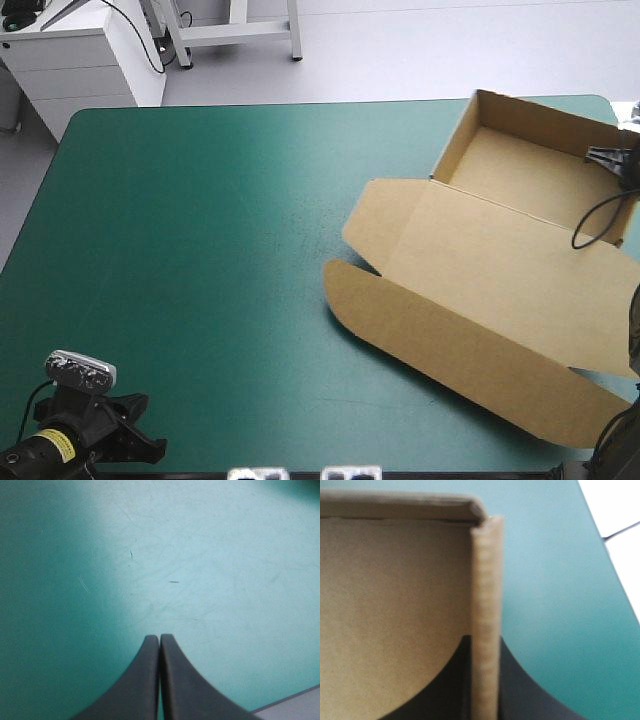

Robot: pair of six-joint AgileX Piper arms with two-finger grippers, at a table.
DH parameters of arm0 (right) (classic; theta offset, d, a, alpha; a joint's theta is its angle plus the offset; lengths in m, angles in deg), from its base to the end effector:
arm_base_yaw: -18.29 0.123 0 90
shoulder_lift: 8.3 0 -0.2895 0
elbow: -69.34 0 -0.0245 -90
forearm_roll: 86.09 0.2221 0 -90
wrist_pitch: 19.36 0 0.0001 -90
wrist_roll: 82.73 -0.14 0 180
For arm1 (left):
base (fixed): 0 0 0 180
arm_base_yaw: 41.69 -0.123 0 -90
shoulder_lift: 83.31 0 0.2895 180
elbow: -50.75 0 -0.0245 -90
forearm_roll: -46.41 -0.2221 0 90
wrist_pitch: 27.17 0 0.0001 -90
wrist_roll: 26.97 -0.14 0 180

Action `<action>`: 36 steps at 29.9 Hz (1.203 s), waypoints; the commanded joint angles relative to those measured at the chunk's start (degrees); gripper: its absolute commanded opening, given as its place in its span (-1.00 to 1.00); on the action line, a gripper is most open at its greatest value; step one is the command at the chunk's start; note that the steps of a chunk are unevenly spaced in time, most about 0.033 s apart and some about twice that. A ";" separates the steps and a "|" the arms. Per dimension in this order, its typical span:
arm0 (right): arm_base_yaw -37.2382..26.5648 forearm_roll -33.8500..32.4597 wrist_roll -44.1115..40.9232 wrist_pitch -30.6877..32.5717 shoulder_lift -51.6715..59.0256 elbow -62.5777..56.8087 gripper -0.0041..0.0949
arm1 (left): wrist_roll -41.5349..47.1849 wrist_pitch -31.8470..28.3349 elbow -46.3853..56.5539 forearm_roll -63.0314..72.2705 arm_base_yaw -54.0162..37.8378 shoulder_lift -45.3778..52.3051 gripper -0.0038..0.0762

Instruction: Fold the box

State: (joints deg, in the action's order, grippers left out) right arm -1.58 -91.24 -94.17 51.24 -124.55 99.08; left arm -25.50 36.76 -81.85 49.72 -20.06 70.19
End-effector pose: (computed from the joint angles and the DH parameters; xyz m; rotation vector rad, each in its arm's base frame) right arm 0.3746 -0.1480 0.2921 0.7240 2.6481 -0.1653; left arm 0.0358 -0.0220 0.2337 0.4171 2.3836 -0.2600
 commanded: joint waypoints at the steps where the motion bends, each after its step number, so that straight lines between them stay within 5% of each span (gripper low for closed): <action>1: -6.28 -2.33 0.35 1.08 2.48 1.62 -0.96 | 0.03 -3.18 -1.47 2.22 0.26 -0.63 -0.92; 12: -13.23 -3.88 -1.64 1.06 -4.16 1.62 -0.91 | 0.03 -3.18 -1.47 7.82 0.26 -0.63 -0.92; 18: -13.13 -4.08 0.36 0.82 -5.44 1.62 -0.22 | 0.03 -3.18 -1.47 10.20 0.26 -0.63 -0.92; 21: -13.13 -4.08 1.70 0.57 -5.05 1.62 -0.04 | 0.03 -2.93 -1.47 10.20 0.26 -0.63 -0.92; 32: -13.13 -1.39 2.12 1.06 5.81 1.62 -0.03 | -3.29 -2.94 -1.47 8.33 0.26 -0.63 -0.92; 36: -13.13 4.40 3.85 1.06 12.71 1.62 -0.03 | -5.23 -2.94 -1.47 7.10 0.26 -0.63 -0.92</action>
State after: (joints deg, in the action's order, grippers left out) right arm -14.49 -90.40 -92.41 51.65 -118.66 99.08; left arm -29.37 36.47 -81.85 56.88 -20.06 70.19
